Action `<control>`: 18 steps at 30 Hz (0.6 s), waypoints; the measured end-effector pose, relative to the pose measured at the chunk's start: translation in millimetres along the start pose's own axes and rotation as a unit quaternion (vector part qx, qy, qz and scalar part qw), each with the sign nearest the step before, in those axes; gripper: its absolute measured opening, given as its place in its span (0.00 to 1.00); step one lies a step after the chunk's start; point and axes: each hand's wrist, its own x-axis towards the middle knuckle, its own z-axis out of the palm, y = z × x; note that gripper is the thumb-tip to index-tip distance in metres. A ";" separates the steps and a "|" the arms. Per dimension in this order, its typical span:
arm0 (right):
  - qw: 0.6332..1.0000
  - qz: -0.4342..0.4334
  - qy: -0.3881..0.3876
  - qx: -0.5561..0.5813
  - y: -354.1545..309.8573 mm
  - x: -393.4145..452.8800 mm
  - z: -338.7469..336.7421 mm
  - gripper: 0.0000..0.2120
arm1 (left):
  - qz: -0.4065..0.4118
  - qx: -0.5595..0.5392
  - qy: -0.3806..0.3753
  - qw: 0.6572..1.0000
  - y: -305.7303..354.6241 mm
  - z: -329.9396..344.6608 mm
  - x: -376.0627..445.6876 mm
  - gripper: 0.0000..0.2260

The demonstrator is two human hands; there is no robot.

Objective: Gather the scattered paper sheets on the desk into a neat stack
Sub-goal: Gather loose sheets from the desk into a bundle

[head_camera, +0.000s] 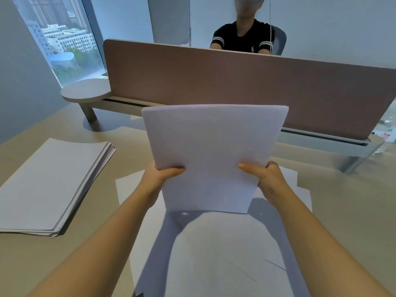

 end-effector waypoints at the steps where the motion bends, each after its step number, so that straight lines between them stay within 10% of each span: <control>1: 1.000 0.015 -0.001 -0.002 7.9 -0.8 -2.2 0.10 | -0.012 0.011 0.005 1.000 -7.6 -0.3 -2.6 0.22; 18: 0.997 -0.020 0.060 -0.037 28.5 2.4 52.9 0.15 | -0.096 0.036 0.131 0.986 -19.8 -29.6 -3.0 0.05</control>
